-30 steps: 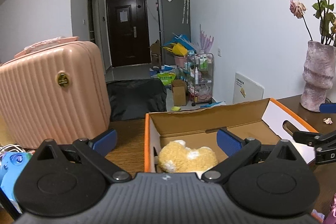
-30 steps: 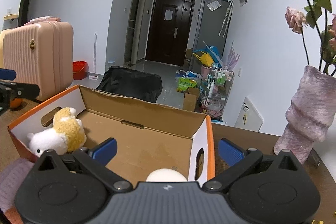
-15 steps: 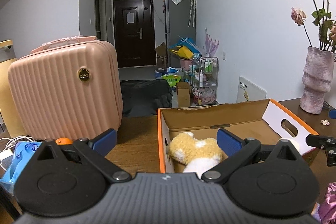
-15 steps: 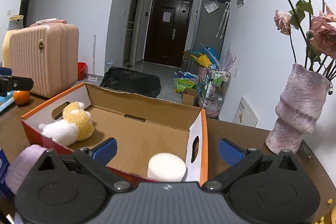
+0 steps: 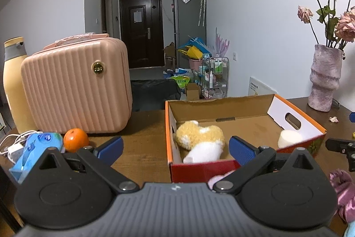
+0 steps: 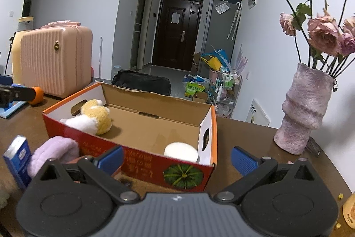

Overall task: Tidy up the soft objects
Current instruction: 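Withdraw both tools from the box and move the right tool toward the light-blue plush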

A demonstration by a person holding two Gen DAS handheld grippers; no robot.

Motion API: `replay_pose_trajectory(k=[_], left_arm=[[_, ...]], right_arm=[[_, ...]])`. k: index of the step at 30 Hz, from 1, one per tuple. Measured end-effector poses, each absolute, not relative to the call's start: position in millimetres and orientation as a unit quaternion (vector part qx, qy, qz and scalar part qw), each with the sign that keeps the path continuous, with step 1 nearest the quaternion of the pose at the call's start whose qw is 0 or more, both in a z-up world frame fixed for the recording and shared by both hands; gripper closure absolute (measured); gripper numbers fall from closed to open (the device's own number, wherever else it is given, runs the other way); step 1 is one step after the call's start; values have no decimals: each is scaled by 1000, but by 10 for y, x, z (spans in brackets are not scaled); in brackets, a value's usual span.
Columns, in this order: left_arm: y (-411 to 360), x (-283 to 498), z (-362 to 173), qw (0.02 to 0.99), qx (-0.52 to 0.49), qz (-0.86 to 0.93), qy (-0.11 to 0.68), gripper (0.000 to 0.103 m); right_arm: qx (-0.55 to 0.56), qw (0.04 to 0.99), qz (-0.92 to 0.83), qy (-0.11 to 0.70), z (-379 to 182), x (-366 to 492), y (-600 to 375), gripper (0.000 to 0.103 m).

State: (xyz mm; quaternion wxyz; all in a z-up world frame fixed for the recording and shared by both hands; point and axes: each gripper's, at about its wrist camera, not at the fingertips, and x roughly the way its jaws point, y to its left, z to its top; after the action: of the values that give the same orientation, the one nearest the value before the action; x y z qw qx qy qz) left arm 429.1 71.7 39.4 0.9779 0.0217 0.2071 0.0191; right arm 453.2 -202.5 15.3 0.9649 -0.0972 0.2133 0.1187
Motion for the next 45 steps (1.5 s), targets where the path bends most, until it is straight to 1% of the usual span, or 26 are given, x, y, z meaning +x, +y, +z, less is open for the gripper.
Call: replay_pose_trajectory(k=[18,26,34,39,45], left_arm=[[457,3435,360,980,18,11,199,0],[306,3081,264,979,17,1,201,0],[196,2698,163,979,12,-10,203,0],[160,2473,105,978,1,-10,207,0],[131,2324,-36,973,-8,-12,230,0]], right_arm=[[-93,967,131,199,121,3654,-2080,0],[-77,969,135,193,64,3289,-2132,0],[-60,969,139,197,-59,2971,-2204,0],[-67,966,137,210,-184,2796,-2189,0],[-75,961,142,223,-308,2628,-2190,0]])
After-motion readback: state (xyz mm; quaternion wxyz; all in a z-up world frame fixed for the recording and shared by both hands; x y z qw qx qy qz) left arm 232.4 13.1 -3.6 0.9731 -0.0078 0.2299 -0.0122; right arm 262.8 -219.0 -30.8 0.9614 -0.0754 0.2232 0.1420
